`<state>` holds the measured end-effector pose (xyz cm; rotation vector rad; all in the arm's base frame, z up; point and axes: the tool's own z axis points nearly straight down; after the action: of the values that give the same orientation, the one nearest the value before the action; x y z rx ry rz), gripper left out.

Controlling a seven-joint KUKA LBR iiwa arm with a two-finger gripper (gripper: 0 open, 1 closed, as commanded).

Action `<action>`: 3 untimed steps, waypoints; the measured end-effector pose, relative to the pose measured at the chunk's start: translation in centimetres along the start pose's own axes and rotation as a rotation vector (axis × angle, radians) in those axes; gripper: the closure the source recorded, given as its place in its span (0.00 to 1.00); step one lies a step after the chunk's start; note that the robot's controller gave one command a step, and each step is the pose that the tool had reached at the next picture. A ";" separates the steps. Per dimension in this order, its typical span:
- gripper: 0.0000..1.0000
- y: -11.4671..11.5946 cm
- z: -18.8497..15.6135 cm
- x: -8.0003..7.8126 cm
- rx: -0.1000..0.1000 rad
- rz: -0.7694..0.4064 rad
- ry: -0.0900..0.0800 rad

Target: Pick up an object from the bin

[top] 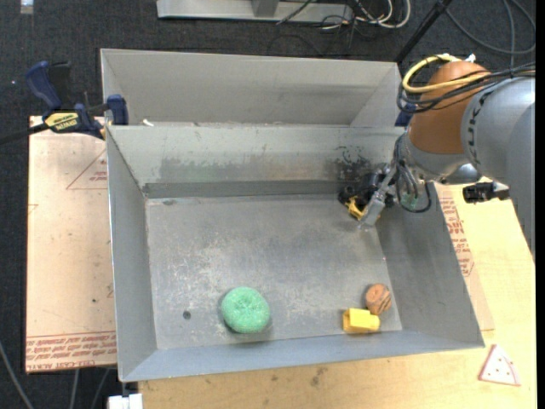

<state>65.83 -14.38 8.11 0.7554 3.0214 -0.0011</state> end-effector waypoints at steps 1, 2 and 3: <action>1.00 0.1 -0.2 -0.2 0.004 -0.002 0.018; 1.00 0.1 -3.4 -0.2 0.004 -0.002 0.021; 1.00 0.2 -3.6 -0.3 0.005 -0.004 0.023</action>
Offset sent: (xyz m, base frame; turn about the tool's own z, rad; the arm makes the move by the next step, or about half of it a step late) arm -0.0001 0.0000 0.0323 -0.0001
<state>66.10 -14.30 11.72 0.7553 3.0455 0.0003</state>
